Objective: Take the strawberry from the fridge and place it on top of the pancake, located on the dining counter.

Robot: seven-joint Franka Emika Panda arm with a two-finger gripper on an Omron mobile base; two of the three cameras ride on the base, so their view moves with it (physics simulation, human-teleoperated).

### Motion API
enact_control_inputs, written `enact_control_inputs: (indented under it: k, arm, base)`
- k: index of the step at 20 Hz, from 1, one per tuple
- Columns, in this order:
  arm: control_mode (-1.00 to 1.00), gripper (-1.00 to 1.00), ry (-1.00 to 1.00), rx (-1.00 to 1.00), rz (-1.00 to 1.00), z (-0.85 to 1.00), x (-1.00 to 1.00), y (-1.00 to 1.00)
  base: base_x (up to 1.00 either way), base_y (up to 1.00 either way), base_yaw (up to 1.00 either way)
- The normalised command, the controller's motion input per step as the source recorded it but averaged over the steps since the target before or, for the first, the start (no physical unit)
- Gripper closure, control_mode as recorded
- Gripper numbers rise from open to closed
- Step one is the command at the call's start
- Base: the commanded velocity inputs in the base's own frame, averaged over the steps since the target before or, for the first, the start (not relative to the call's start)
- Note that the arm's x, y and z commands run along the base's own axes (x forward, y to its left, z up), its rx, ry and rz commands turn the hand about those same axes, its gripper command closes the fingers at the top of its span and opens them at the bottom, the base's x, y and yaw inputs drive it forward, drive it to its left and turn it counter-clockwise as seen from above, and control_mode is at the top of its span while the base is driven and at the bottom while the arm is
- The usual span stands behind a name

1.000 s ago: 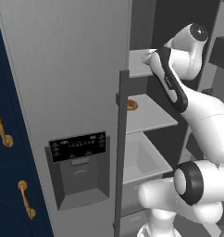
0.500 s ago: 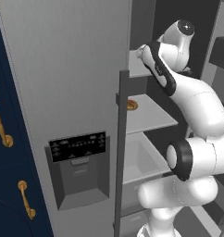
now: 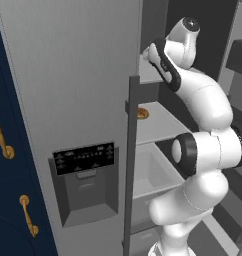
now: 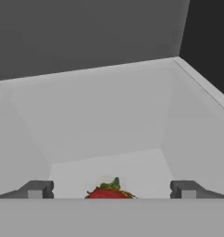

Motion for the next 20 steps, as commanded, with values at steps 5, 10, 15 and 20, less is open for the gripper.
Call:
enact_control_inputs:
  k: [5,10,15,20]
  arm:
    - [-1.0,-1.0,0.1,0.0,0.0,-0.14,-0.01,0.0]
    - [-1.0,-1.0,0.04,0.0,0.0,-0.28,0.0,0.0]
    - [-1.0,-1.0,0.03,0.0,0.0,-0.37,0.03,0.02]
    - [-1.0,-1.0,0.0,0.0,0.0,-0.15,0.13,0.03]
  base:
    - [0.0,0.0,0.0]
    - [0.0,0.0,0.0]
    - [0.0,0.0,0.0]
    - [0.0,0.0,0.0]
